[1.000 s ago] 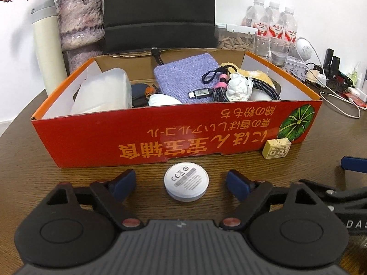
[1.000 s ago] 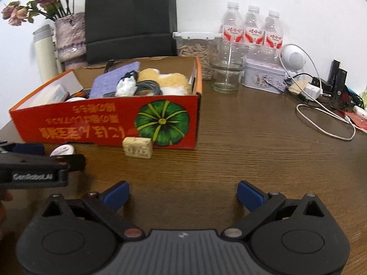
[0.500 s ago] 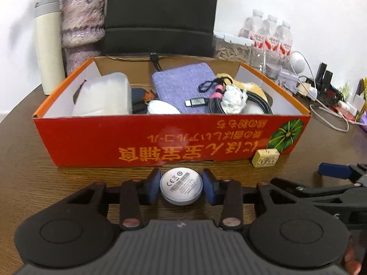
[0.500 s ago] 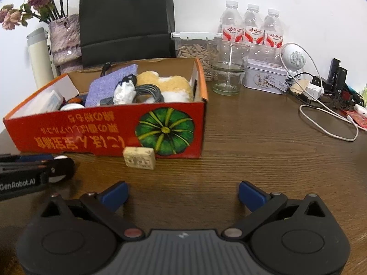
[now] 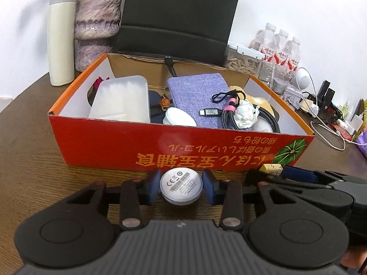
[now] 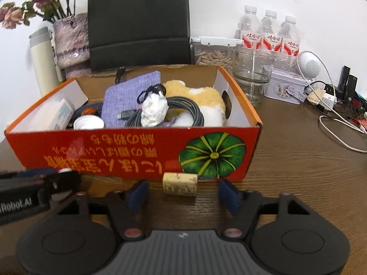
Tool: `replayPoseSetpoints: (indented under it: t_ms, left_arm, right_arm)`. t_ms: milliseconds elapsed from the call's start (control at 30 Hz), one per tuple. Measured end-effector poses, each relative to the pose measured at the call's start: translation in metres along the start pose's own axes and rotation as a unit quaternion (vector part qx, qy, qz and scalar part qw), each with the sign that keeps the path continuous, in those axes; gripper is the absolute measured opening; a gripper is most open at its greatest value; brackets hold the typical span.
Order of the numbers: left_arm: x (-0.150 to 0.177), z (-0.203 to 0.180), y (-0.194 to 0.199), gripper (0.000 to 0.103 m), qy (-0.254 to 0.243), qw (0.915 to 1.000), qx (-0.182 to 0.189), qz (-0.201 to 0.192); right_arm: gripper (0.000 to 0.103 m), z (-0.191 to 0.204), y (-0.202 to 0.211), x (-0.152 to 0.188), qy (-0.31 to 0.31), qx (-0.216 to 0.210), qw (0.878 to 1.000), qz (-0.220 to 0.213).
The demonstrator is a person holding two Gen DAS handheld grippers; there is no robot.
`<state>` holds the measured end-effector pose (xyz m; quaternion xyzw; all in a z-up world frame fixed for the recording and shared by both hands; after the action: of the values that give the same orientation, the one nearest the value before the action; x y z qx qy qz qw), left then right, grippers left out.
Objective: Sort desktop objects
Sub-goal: 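Grasp the white puck with the left gripper while the right grasps the beige block, then carry the puck in the left gripper while the right carries the block over the box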
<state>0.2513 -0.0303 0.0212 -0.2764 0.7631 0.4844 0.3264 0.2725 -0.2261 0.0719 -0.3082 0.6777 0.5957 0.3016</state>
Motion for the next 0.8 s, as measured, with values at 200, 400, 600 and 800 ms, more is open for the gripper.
replayPoseSetpoints:
  t_ms: [200,400,600,800]
  left_arm:
    - [0.0,0.004,0.0,0.04,0.008,1.0,0.002,0.002]
    - [0.002,0.002,0.002,0.04,0.003,1.0,0.004,0.004]
    - [0.004,0.002,0.017,0.04,-0.005,0.9999,0.007,-0.009]
    - [-0.004,-0.011,0.048,0.04,-0.037,0.9974,0.01,-0.062]
  right_arm:
    - [0.03,0.003,0.004,0.001,-0.007,-0.002,1.0,-0.003]
    - [0.03,0.004,0.015,0.005,-0.032,-0.015,0.999,0.0]
    - [0.029,0.005,0.032,0.01,-0.041,-0.02,0.999,-0.018]
    - [0.029,0.003,0.064,0.003,-0.047,-0.041,0.995,-0.084]
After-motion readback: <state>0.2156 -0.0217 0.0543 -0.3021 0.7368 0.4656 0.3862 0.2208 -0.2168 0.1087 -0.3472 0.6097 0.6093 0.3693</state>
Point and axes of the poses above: each gripper's, at about its wrist camera, not at the fingertips, and y roughly against the way its jaws point, z to its left, x to its underside, the point moved 1 cm from there along -y, roughly the way its jaws point, and after that the axes turned 14 degrees about x, right-handed, at the moved point
